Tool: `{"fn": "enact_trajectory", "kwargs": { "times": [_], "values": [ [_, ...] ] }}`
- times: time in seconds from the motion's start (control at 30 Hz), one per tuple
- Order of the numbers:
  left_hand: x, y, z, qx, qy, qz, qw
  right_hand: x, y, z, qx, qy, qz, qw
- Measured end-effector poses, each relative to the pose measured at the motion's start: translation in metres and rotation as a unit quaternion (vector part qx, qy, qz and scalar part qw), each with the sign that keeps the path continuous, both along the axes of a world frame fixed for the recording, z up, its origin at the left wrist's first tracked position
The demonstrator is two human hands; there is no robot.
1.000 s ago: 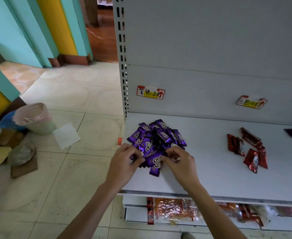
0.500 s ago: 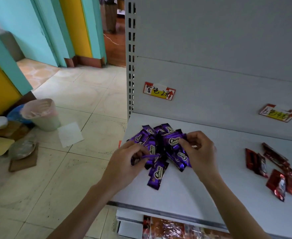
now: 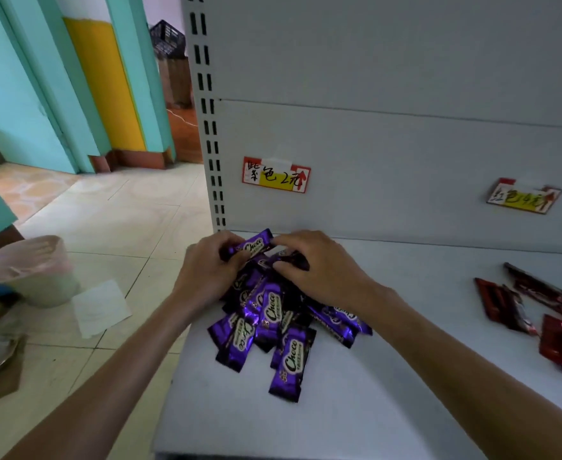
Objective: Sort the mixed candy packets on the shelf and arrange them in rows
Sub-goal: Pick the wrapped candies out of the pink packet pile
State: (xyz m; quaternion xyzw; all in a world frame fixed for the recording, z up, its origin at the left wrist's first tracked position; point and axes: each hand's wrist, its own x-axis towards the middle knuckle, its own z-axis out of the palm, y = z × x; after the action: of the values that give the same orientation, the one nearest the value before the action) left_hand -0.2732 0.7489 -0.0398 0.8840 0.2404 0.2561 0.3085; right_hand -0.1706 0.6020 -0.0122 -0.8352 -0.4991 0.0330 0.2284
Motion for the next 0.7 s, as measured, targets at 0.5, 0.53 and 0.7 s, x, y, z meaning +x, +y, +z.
{"fn": "enact_trajectory", "kwargs": {
  "times": [0.5, 0.53, 0.7],
  "values": [
    [0.016, 0.017, -0.019, 0.062, -0.066, -0.020, 0.996, 0.033, -0.024, 0.000, 0.091, 0.016, -0.027, 0.995],
    [0.017, 0.017, -0.021, 0.089, -0.061, -0.016, 0.994, 0.036, -0.022, 0.001, 0.106, 0.010, -0.030, 0.994],
    [0.014, 0.017, -0.021, 0.159, -0.073, 0.023, 0.984, 0.045, 0.002, -0.007, 0.050, -0.040, 0.005, 0.998]
  ]
}}
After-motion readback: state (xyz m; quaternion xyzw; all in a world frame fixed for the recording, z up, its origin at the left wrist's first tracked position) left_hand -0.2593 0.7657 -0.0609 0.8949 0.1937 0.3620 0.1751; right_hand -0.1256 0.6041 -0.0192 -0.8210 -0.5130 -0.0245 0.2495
